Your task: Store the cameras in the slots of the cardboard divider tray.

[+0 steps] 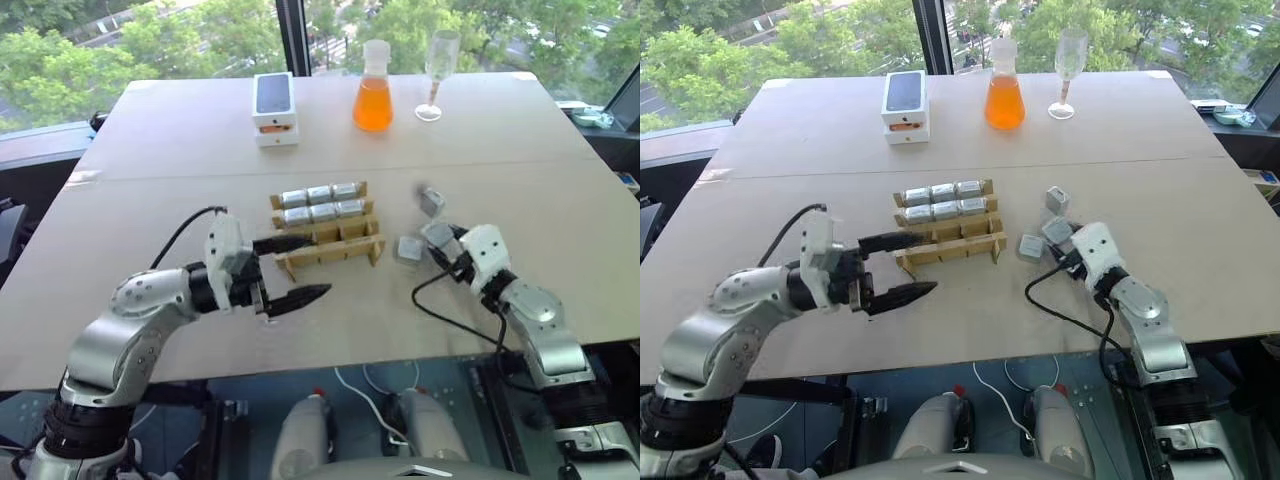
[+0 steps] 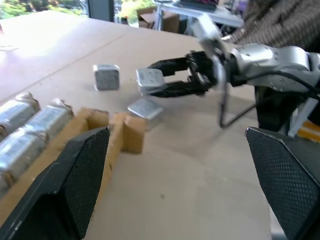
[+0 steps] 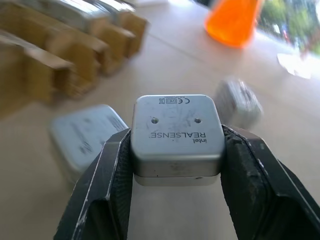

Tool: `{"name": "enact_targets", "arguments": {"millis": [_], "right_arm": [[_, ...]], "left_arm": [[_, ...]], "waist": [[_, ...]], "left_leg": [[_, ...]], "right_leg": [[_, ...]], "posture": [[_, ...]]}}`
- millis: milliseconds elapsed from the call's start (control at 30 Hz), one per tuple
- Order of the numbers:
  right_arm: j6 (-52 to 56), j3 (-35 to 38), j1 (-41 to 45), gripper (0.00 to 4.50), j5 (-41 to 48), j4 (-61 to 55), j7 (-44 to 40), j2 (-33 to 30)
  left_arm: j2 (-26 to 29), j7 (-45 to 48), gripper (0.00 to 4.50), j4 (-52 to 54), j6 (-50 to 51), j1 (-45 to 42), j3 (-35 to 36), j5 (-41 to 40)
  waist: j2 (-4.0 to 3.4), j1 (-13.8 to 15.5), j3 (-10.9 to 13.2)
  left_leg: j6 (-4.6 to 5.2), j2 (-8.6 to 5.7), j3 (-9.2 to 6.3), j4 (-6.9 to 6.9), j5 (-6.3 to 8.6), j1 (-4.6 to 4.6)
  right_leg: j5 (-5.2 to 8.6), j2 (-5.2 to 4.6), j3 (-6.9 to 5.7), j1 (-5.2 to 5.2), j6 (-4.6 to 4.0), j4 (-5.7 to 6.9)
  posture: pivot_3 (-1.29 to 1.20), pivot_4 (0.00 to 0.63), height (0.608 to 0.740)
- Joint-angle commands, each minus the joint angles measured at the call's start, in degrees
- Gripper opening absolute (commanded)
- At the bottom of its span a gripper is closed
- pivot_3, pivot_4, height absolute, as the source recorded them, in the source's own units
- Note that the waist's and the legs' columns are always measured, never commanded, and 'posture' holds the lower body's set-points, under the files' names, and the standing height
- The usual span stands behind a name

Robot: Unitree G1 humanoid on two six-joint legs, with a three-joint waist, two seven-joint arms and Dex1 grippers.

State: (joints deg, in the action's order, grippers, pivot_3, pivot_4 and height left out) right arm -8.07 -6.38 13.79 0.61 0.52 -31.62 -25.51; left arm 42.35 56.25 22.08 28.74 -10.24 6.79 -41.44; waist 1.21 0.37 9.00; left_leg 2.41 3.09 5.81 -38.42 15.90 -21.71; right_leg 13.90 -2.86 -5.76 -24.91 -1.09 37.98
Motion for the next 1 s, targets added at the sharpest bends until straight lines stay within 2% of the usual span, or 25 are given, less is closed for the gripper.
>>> {"name": "enact_targets", "arguments": {"millis": [33,167,300,433,633,733,800,933,967,1000], "right_arm": [[-14.16,-3.13,6.73,1.9,-7.22,-1.3,-1.75,-3.32],[-29.12,-8.23,15.01,1.9,-17.23,2.61,-1.59,-7.19],[-37.69,-11.63,20.95,1.9,-22.03,6.08,-0.65,-7.37],[-42.56,-14.97,24.49,1.9,-24.86,8.43,-1.24,-7.15],[-45.29,-16.49,26.47,1.9,-26.55,9.06,-0.74,-6.24],[-45.64,-16.91,26.98,1.9,-26.63,8.7,-0.89,-5.69],[-45.56,-17.01,27.22,1.9,-26.43,8.58,-1.04,-5.46],[-45.32,-17.44,27.07,1.9,-25.82,7.85,-1.43,-5.12],[-45.24,-17.52,26.95,1.9,-25.72,7.65,-1.52,-5.06],[-45.25,-17.62,26.91,1.9,-25.68,7.58,-1.59,-5.01]], "left_arm": [[0.36,0.85,4.5,-2.44,3.29,-4.21,1.78,-3.74],[1.91,4.58,4.5,-6.9,4.89,-9.44,0.22,-3.21],[2.2,8.03,4.5,-11.47,4.25,-13.71,-2.28,-0.43],[2.21,12.61,4.5,-15.38,4.03,-18.47,-4.88,1.19],[3.42,19.98,4.5,-18.18,3.69,-20.75,-9.53,4.23],[2.47,21.81,3.77,-19.98,3.45,-22.18,-10.85,5.42],[1.94,22.63,2.94,-21.18,3.06,-23.1,-11.48,6.3],[0.67,23.84,0.88,-22.52,2.72,-24.54,-12.31,7.43],[0.42,24.14,0.66,-22.66,2.71,-24.73,-12.46,7.72],[0.23,24.49,0.64,-22.82,2.66,-24.87,-12.65,8.05]], "waist": [[0.01,-0.23,0.01],[0.07,-0.54,0.04],[0.11,-0.61,0.07],[0.22,-0.63,0.13],[0.23,-0.91,0.14],[0.23,-0.92,0.14],[0.23,-0.93,0.14],[0.23,-0.95,0.14],[0.23,-0.95,0.14],[0.23,-0.95,0.14]], "left_leg": [[-0.01,0.0,0.01,-0.01,-0.01,0.0],[-0.12,0.01,-0.01,-0.01,-0.07,-0.01],[-0.21,0.01,0.02,-0.01,-0.12,-0.04],[-0.23,-0.01,0.09,-0.09,-0.13,-0.07],[-0.23,-0.02,0.15,-0.13,-0.13,-0.07],[-0.23,-0.01,0.14,-0.15,-0.14,-0.04],[-0.24,-0.01,0.13,-0.17,-0.14,-0.05],[-0.23,-0.01,0.15,-0.2,-0.14,-0.06],[-0.23,-0.01,0.15,-0.2,-0.14,-0.07],[-0.23,-0.01,0.15,-0.2,-0.14,-0.07]], "right_leg": [[0.0,0.0,0.0,-0.01,0.01,0.01],[0.0,0.06,-0.01,-0.01,0.01,-0.01],[-0.1,0.04,-0.01,-0.02,-0.18,-0.03],[-0.11,-0.01,0.03,-0.03,-0.18,-0.03],[-0.11,-0.04,0.1,-0.03,-0.19,-0.01],[-0.11,-0.02,0.09,-0.03,-0.19,0.04],[-0.11,-0.02,0.09,-0.03,-0.19,0.06],[-0.12,-0.03,0.1,-0.03,-0.2,0.06],[-0.12,-0.02,0.09,-0.03,-0.2,0.06],[-0.12,-0.03,0.1,-0.03,-0.2,0.06]], "posture": [[0.0,0.15,0.74],[0.0,0.15,0.74],[0.0,0.15,0.74],[0.0,0.15,0.74],[0.0,0.15,0.74],[0.0,0.15,0.74],[0.0,0.15,0.74],[0.0,0.15,0.74],[0.0,0.15,0.74],[0.0,0.15,0.74]]}}
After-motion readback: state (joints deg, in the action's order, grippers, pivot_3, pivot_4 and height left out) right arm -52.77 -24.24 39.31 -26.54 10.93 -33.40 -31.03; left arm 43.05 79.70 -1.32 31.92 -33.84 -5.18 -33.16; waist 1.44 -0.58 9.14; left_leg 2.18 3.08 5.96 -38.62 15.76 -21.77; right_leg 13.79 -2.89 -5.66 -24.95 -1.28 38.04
